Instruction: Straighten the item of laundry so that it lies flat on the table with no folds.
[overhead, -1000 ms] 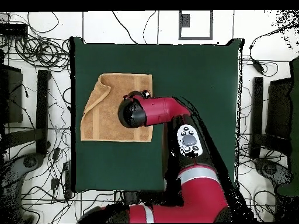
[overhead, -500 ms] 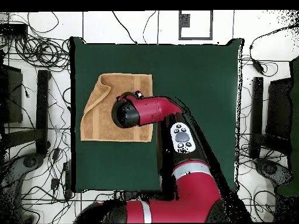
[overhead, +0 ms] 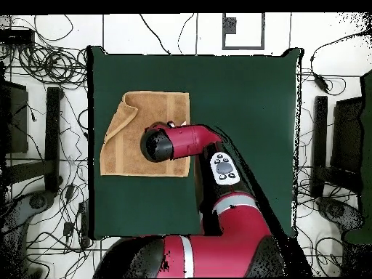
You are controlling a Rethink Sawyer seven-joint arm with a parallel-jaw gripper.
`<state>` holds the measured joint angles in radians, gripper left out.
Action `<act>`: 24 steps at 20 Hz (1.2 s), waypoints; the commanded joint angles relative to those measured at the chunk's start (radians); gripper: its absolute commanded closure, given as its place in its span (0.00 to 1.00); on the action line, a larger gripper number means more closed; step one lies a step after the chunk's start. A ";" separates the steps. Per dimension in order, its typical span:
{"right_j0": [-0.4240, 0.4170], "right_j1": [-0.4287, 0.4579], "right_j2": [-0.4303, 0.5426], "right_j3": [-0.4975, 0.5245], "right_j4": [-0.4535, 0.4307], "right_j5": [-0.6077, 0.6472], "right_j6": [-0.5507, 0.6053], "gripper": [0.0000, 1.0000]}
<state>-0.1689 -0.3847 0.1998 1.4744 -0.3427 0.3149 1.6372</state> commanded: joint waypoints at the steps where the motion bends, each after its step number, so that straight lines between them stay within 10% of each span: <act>1: 0.012 0.110 0.105 0.013 0.014 0.118 0.015 1.00; 24: 0.045 0.197 -0.021 -0.089 -0.081 0.162 -0.024 1.00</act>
<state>-0.1483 -0.3627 0.1907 1.4241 -0.3417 0.3865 1.6374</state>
